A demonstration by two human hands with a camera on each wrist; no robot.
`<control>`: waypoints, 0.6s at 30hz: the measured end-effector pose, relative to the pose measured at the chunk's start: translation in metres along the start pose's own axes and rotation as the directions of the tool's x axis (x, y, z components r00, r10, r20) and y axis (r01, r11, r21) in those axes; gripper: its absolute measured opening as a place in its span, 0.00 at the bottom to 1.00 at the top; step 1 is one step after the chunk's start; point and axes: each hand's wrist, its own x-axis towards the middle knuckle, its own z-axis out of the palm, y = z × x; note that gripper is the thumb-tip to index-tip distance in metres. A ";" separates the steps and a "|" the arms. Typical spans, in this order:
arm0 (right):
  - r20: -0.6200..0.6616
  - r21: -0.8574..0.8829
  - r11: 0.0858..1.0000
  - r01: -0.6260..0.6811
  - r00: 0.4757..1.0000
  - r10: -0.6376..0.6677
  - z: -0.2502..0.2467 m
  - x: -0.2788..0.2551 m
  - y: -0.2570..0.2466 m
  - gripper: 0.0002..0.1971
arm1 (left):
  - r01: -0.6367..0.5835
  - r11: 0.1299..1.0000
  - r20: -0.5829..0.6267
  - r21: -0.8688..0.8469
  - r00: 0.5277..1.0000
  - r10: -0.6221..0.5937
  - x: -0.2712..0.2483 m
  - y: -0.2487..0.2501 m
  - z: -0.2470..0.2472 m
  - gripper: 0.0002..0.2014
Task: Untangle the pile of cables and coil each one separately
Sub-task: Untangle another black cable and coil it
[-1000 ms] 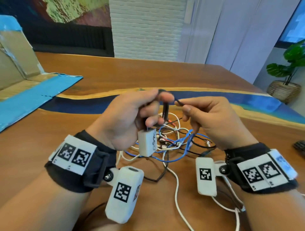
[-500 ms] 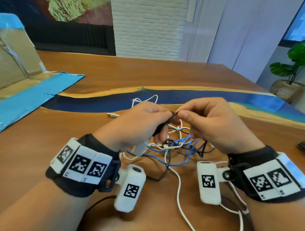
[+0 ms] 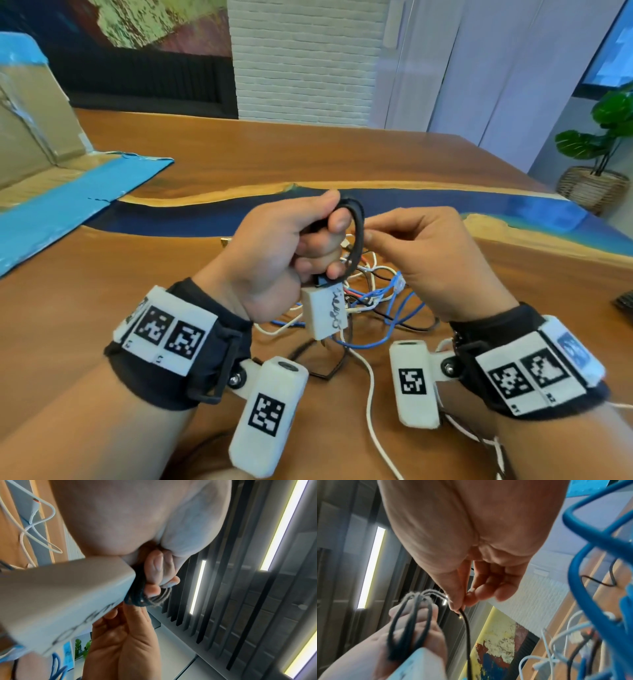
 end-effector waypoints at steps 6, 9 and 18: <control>0.167 0.411 0.890 -0.197 0.976 0.138 0.022 -0.005 0.000 0.10 | -0.044 0.991 -0.137 0.124 0.989 0.061 0.007 -0.006 -0.003 0.20; 0.194 0.383 0.898 -0.219 0.969 0.154 0.024 -0.005 0.005 0.11 | -0.041 0.969 -0.206 0.245 0.974 0.093 0.009 -0.009 -0.005 0.19; 0.350 0.517 0.748 -0.416 0.900 0.259 0.025 -0.008 -0.004 0.12 | -0.014 0.923 -0.161 0.385 0.983 0.083 0.009 -0.004 -0.011 0.19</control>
